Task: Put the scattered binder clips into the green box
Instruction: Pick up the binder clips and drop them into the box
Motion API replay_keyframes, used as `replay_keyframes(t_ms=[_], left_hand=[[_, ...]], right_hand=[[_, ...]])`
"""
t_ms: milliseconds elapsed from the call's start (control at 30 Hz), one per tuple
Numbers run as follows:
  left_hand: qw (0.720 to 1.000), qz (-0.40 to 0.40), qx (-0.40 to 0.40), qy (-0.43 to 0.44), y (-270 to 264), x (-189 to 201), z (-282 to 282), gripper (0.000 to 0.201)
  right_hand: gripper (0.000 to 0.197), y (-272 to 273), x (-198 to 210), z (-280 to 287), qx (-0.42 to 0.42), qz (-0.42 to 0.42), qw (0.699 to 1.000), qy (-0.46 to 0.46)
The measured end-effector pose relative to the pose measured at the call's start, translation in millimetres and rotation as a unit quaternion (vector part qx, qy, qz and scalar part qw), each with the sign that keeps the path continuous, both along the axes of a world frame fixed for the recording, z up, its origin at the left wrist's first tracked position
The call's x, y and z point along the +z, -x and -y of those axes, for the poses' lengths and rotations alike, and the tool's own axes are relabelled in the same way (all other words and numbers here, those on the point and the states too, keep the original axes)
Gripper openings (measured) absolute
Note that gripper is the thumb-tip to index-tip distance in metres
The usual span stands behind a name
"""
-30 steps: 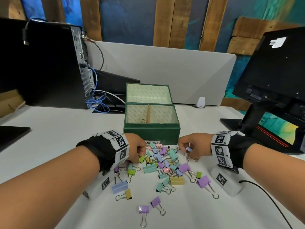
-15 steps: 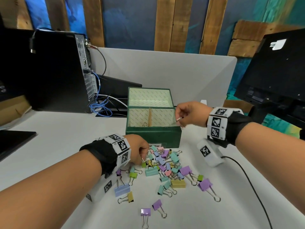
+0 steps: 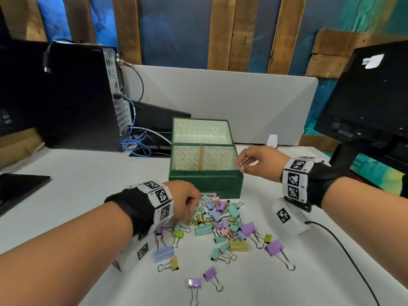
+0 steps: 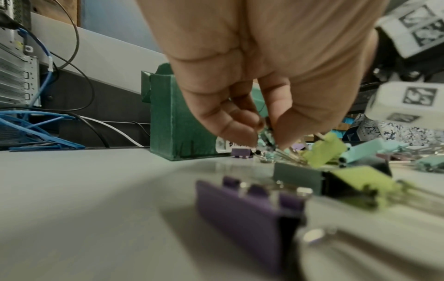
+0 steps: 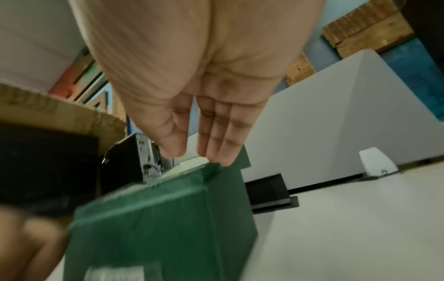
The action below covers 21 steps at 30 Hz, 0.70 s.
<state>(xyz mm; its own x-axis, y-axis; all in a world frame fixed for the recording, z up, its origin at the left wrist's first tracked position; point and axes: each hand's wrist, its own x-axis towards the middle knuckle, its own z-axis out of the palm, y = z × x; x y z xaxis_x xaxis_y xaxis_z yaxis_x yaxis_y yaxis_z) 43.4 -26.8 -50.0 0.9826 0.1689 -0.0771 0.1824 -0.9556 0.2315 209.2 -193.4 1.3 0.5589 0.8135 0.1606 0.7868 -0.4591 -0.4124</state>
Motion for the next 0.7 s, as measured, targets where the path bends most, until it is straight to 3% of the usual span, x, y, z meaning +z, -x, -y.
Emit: replay_keyframes(t_ms=[200,367,567,700], left_hand=[[0.999,0.035,-0.004,0.007,2.3,2.1,0.2,0.031],[0.996,0.067,-0.006,0.058,0.8,13.6,-0.9,0.022],[0.982,0.149,0.041,0.112,-11.2,53.8,7.8,0.009],[0.963,0.223,0.081,0.129,-33.3,81.1,2.7,0.011]], right_hand=[[0.022,11.0,-28.4,38.9,0.067,0.039,0.988,0.133],[0.026,18.7,-30.1,37.6,0.078,-0.025,0.981,0.175],[0.05,23.0,-38.4,14.2,0.114,-0.008,0.963,0.246],[0.044,20.5,-44.8,10.1,0.111,0.017,0.96,0.257]])
